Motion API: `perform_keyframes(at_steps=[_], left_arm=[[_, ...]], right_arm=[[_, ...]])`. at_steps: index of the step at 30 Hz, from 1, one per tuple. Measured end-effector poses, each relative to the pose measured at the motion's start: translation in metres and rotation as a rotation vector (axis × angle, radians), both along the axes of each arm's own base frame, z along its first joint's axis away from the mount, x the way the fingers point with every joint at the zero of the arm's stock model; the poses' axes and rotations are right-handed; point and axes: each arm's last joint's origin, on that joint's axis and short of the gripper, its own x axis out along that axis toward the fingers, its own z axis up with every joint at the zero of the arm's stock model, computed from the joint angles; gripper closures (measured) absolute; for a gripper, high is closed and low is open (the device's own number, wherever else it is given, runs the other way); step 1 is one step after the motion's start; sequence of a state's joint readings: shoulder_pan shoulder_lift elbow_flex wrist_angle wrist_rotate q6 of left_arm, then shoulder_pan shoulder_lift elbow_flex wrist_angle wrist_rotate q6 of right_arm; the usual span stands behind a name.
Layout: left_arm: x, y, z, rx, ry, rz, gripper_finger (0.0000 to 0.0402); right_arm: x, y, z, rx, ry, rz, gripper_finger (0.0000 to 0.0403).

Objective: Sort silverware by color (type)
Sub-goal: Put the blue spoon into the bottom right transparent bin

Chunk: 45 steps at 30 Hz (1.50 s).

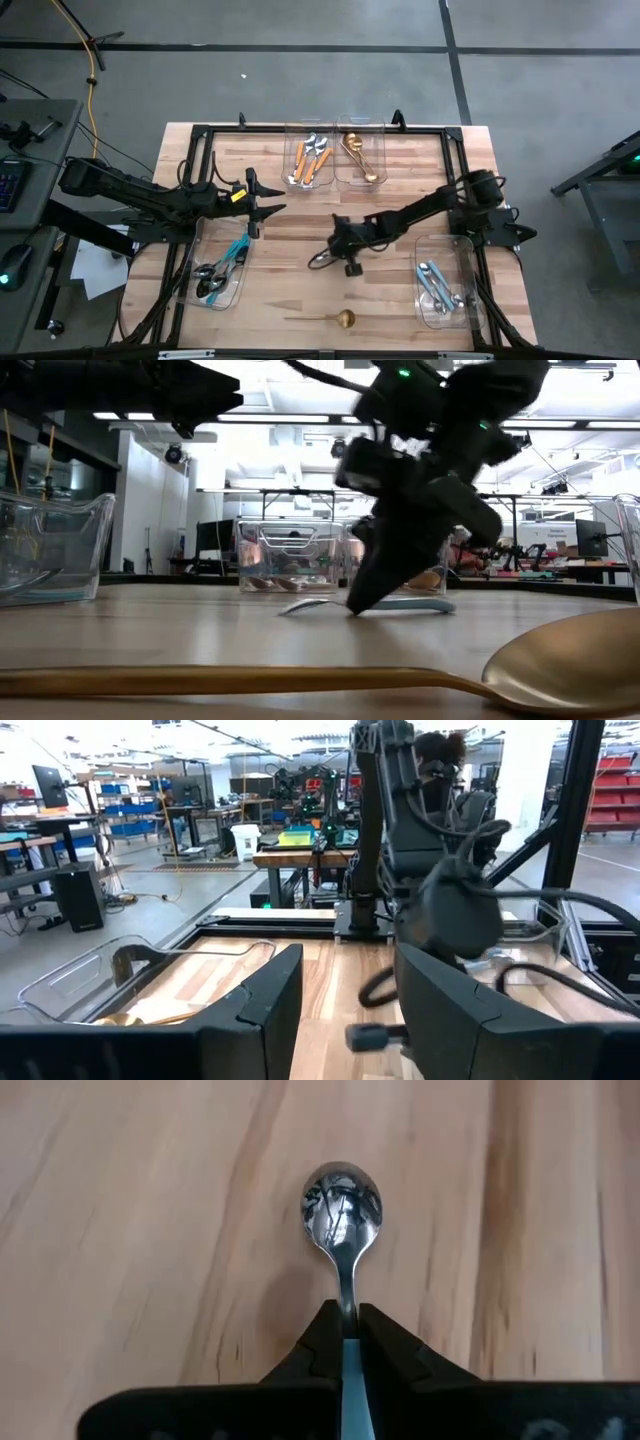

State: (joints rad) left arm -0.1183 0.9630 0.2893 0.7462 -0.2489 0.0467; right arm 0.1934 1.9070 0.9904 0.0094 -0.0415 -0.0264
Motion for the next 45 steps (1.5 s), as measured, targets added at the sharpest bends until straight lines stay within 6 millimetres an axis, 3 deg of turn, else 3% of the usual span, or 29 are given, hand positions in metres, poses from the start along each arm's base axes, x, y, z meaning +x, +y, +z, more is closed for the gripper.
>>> perform_keyframes(at_steps=[7,11,25,35,39,43,45], left_arm=[[0.000,0.000,0.001,0.001,-0.005,0.001,0.0255],[0.000,0.000,0.001,-0.002,-0.009,0.000,0.0254],[0.000,0.000,0.002,-0.021,-0.019,-0.001,0.0255],[0.012,0.006,-0.005,-0.103,-0.069,0.098,0.0257],[0.019,0.013,-0.014,-0.144,-0.051,0.134,0.0289],[0.020,0.016,-0.016,-0.150,-0.049,0.114,0.0373],[0.021,0.015,-0.015,-0.151,-0.054,0.096,0.0392]], right_arm=[[-0.038,-0.007,0.005,0.076,-0.152,-0.095,0.0398],[-0.049,-0.012,0.018,0.086,-0.322,-0.137,0.0398],[-0.062,-0.059,0.068,-0.013,-1.044,-0.221,0.0399],[-0.066,-0.067,0.076,0.026,-1.148,-0.169,0.0399],[-0.067,-0.067,0.077,0.028,-1.167,-0.169,0.0399],[-0.067,-0.067,0.078,0.029,-1.172,-0.170,0.0399],[-0.067,-0.067,0.078,0.029,-1.173,-0.170,0.0399]])
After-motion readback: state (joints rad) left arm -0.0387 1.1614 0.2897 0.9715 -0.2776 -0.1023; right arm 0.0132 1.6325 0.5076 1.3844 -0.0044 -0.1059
